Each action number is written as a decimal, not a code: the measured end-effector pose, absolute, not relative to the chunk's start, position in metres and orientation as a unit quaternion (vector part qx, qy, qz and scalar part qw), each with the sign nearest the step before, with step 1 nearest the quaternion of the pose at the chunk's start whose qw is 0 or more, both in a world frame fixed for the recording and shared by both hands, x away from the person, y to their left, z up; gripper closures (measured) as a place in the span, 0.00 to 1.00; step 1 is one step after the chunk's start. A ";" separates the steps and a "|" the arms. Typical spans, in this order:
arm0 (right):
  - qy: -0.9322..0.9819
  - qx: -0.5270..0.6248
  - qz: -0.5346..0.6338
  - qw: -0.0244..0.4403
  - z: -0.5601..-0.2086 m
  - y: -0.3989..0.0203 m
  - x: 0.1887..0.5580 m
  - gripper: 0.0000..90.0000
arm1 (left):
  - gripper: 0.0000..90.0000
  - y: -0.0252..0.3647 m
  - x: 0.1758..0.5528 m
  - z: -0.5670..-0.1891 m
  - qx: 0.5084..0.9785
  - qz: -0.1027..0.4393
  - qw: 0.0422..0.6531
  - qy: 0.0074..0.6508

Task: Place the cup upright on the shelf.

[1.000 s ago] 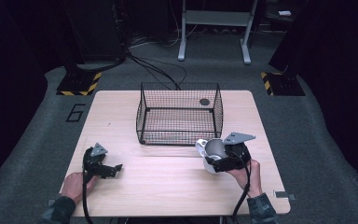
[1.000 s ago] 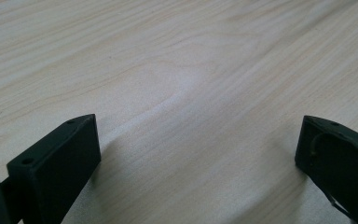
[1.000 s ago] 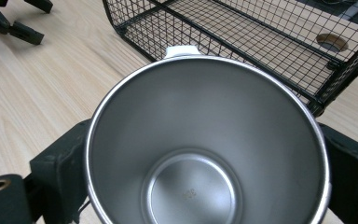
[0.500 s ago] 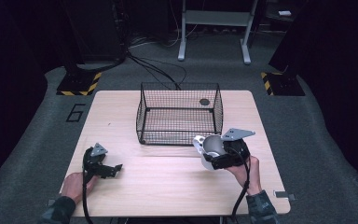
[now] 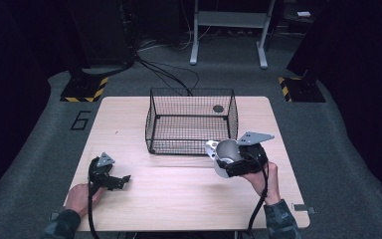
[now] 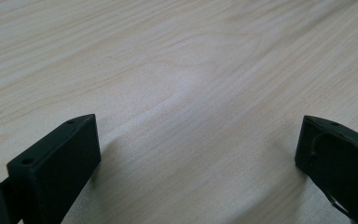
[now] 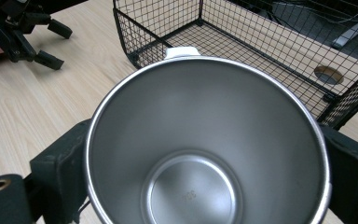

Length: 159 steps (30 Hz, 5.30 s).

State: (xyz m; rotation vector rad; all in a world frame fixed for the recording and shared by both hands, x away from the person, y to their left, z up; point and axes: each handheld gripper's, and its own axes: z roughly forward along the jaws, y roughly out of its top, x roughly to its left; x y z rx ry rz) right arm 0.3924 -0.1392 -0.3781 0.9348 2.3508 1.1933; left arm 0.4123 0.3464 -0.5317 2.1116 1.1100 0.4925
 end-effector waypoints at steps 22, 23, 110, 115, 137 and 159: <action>0.828 0.315 0.431 0.172 -0.342 -0.121 0.421 0.07 | 0.00 0.346 0.412 -0.532 0.813 0.190 0.346 0.428; 0.828 0.318 0.429 0.172 -0.339 -0.120 0.422 0.07 | 0.00 0.346 0.412 -0.532 0.814 0.190 0.346 0.428; 0.836 0.398 0.356 0.124 -0.392 -0.040 0.584 0.07 | 0.00 0.347 0.412 -0.532 0.814 0.189 0.345 0.428; 0.837 0.404 0.350 0.119 -0.401 -0.034 0.587 0.07 | 0.00 0.346 0.412 -0.532 0.814 0.189 0.345 0.428; 0.851 0.417 0.304 0.095 -0.419 -0.028 0.595 0.06 | 0.00 0.346 0.412 -0.532 0.814 0.189 0.345 0.428; 0.856 0.419 0.291 0.079 -0.424 -0.032 0.593 0.06 | 0.00 0.346 0.412 -0.532 0.814 0.189 0.345 0.428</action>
